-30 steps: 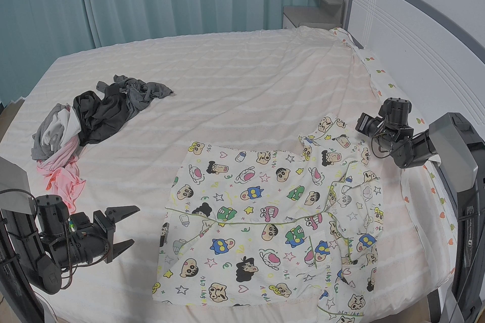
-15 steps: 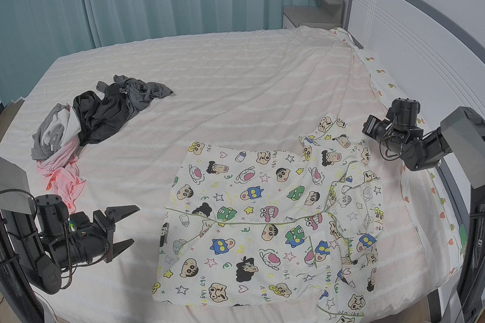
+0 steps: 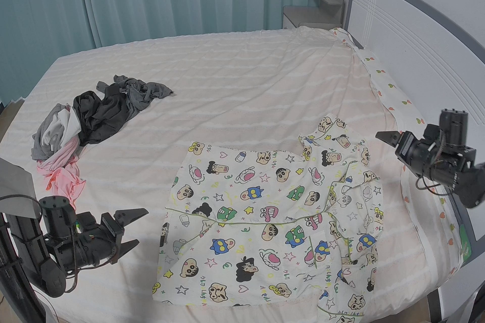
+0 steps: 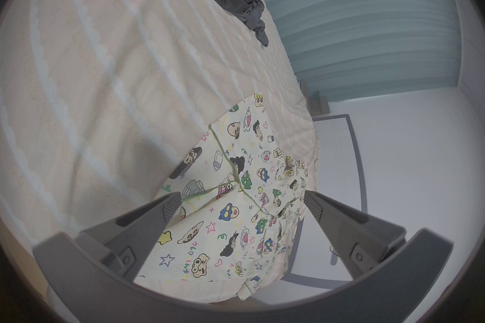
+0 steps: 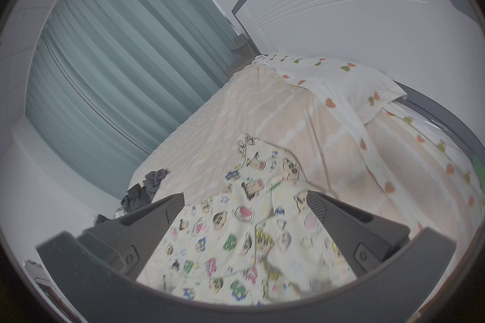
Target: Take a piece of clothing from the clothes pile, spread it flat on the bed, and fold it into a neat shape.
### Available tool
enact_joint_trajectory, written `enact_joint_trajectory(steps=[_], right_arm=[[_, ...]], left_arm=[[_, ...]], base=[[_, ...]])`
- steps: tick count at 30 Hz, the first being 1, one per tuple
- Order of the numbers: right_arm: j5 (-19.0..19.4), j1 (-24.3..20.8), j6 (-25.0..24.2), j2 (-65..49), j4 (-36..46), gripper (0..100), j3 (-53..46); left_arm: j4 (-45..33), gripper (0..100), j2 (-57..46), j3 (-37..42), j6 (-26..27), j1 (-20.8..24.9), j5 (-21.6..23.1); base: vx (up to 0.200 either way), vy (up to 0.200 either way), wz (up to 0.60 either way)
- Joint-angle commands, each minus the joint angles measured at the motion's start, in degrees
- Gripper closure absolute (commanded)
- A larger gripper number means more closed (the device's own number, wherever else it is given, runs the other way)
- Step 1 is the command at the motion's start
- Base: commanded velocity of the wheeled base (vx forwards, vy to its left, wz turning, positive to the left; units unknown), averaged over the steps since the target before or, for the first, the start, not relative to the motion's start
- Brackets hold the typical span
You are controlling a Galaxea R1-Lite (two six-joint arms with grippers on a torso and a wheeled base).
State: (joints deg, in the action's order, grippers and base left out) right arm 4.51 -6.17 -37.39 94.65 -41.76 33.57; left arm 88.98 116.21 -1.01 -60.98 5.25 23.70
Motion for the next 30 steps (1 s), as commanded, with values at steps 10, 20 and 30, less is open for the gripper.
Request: enact_joint_trajectory(steps=[10, 20, 30], right_arm=[[1.29, -2.97, -6.82, -23.1, -0.95, 0, -16.26], [1.29, -4.2, -6.91, -26.09, -0.86, 0, -16.35], [1.29, -4.82, -7.0, -25.92, -0.86, 0, -16.61]], left_arm=[[-13.39, 0, 13.07, -16.83, 5.69, 17.95, -19.83], [-25.87, 0, 12.72, -25.18, 5.96, 18.12, -21.85], [-34.14, 0, 11.93, -29.13, 5.78, 19.36, -23.17]], base=[[0.0, 0.0, 0.0], [0.0, 0.0, 0.0], [0.0, 0.0, 0.0]])
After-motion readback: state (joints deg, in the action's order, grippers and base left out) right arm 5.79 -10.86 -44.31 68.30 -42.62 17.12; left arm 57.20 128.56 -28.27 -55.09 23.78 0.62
